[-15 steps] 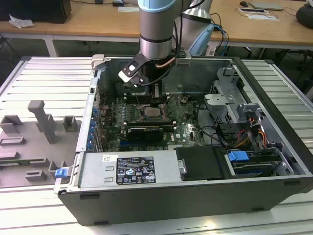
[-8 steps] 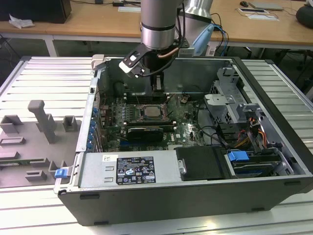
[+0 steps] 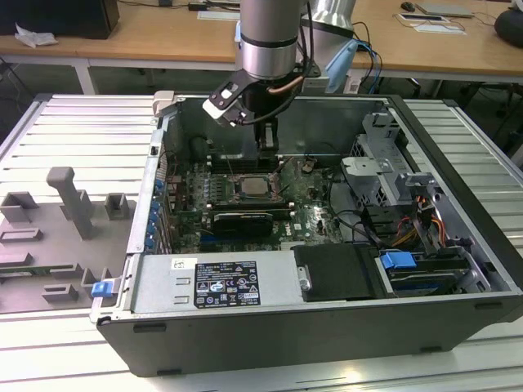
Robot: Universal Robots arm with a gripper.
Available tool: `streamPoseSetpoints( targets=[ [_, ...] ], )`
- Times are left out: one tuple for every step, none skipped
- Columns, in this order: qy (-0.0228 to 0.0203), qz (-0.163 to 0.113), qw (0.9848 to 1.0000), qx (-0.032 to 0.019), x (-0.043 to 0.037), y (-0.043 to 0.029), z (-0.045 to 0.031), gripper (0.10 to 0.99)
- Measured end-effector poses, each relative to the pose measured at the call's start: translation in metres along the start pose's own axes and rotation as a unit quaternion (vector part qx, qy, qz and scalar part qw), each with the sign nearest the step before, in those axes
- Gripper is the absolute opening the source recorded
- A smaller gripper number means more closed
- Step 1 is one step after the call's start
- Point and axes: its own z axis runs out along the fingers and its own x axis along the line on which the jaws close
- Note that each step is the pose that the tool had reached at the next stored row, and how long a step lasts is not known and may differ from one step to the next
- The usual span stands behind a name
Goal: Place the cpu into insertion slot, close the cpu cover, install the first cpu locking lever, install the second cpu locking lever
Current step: 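Close the cpu cover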
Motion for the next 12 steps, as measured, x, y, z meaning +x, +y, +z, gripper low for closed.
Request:
streamPoseSetpoints(
  targets=[
    [0.0000, 0.000, 1.0000, 0.0000, 0.0000, 0.0025, 0.0001, 0.110],
    [0.0000, 0.000, 1.0000, 0.0000, 0.0000, 0.0048, -0.0018, 0.110],
    [0.0000, 0.000, 1.0000, 0.0000, 0.0000, 0.0060, -0.0061, 0.110],
    [0.0000, 0.000, 1.0000, 0.0000, 0.0001, 0.0068, -0.0090, 0.110],
    [0.0000, 0.000, 1.0000, 0.0000, 0.0001, 0.0076, -0.0105, 0.110],
    [0.0001, 0.000, 1.0000, 0.0000, 0.0001, 0.0084, -0.0108, 0.110],
    [0.0001, 0.000, 1.0000, -0.0001, 0.0001, 0.0098, -0.0107, 0.110],
    [0.0000, 0.000, 1.0000, 0.0001, 0.0001, 0.0137, -0.0106, 0.110],
    [0.0000, 0.000, 1.0000, 0.0005, 0.0001, 0.0179, -0.0105, 0.110],
    [0.0000, 0.000, 1.0000, 0.0009, 0.0000, 0.0219, -0.0103, 0.110],
    [0.0000, 0.000, 1.0000, 0.0013, 0.0001, 0.0251, -0.0101, 0.110],
    [-0.0001, 0.000, 1.0000, 0.0015, 0.0001, 0.0271, -0.0099, 0.110]
  ],
)
